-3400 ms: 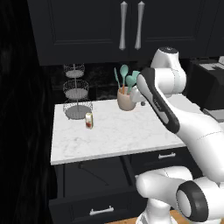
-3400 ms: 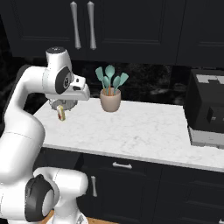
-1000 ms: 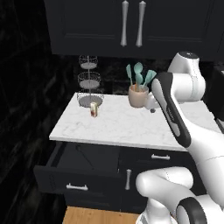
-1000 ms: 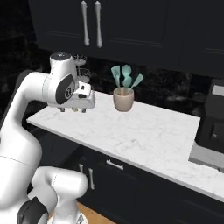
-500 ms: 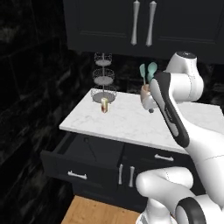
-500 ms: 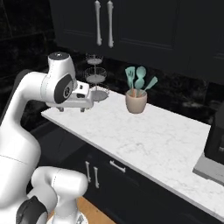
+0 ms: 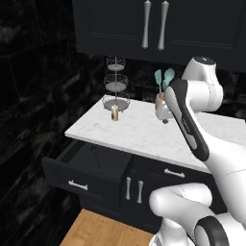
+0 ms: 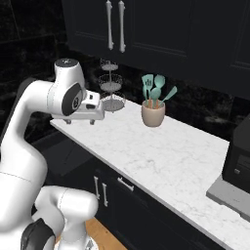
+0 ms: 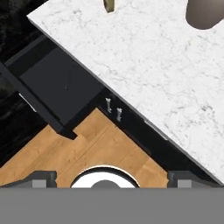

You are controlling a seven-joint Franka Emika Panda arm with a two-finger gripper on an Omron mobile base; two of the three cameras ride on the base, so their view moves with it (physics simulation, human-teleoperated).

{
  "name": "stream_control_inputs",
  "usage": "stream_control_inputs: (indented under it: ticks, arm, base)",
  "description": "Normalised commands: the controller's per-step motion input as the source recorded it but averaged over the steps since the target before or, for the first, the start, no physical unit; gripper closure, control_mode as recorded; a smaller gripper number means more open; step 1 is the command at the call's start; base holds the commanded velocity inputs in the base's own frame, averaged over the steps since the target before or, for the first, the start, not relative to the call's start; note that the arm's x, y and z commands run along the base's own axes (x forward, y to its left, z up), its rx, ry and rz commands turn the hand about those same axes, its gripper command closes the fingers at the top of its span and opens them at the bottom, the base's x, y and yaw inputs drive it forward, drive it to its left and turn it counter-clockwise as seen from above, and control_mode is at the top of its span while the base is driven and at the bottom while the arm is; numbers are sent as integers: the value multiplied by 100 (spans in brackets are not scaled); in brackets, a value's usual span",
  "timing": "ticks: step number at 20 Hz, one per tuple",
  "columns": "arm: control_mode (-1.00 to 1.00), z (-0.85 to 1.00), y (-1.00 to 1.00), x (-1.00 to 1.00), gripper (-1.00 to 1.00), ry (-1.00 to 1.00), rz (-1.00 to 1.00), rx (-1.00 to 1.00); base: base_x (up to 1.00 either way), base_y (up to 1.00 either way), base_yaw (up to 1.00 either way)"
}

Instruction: Pick the ladle from the drawer and place it on the counter.

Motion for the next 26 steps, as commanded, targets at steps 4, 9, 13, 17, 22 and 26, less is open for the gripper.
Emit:
stream_control_inputs:
  ticks: [4, 9, 13, 17, 22, 26]
  arm:
    - [-100, 0, 40, 11, -100, -6, 4, -5]
    - [-100, -13, 87, 24, -100, -3, 3, -7]
    - [-100, -60, 100, 42, -100, 0, 5, -1]
    - [-100, -100, 100, 38, -100, 2, 12, 0]
    - [-100, -100, 100, 52, -100, 6, 12, 0]
    - [-100, -100, 86, 14, -100, 9, 21, -3]
  base:
    - [0, 0, 0]
    - [0, 0, 0]
    - [0, 0, 0]
    - [0, 0, 0]
    - [0, 0, 0]
    - [0, 0, 0]
